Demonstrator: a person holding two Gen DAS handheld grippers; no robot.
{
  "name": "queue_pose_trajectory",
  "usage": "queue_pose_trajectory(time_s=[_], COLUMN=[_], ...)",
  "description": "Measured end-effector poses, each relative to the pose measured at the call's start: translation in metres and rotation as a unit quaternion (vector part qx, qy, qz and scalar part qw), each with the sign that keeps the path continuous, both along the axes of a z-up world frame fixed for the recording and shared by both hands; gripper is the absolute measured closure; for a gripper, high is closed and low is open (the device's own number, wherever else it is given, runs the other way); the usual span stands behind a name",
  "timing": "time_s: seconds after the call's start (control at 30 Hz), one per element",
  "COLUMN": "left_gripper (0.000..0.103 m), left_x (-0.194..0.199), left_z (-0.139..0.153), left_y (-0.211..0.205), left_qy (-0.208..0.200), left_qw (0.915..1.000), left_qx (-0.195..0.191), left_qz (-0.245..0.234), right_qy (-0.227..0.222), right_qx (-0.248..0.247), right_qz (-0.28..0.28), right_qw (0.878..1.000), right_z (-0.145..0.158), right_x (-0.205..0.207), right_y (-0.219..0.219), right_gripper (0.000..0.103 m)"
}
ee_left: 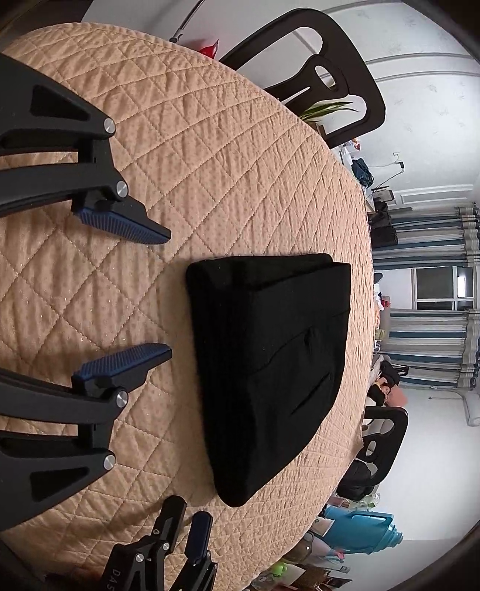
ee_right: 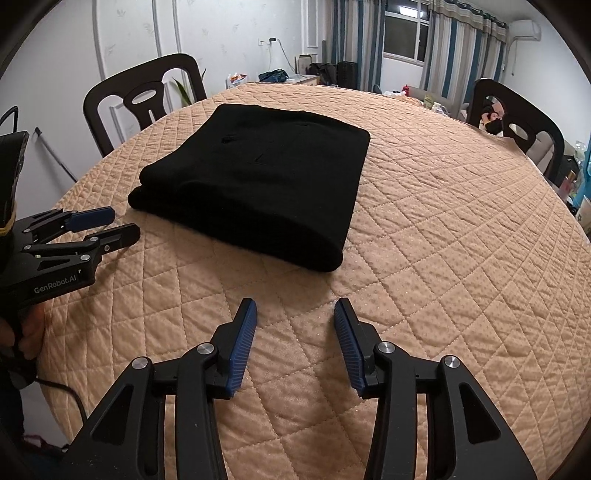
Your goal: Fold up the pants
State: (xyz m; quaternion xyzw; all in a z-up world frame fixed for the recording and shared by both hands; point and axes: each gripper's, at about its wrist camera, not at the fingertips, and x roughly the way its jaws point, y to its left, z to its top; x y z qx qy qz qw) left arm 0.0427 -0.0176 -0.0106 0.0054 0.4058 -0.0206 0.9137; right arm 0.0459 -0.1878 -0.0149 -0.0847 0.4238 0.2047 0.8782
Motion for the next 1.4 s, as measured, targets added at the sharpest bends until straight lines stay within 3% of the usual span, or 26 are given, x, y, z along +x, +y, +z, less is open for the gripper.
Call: queue_pose_trajectory(time_s=[1.4], left_gripper=[0.038], left_x=[0.0002], left_z=[-0.0014], left_y=[0.0033], left_qy=[0.002], left_qw=[0.9999], left_qx=[0.007], left_qz=[0.007], right_qy=[0.001], right_qx=[0.001], right_qz=[0.0], right_qw=[1.0], right_z=[0.0007], right_x=[0.0005], right_y=[-0.0011], right_gripper=[0.058])
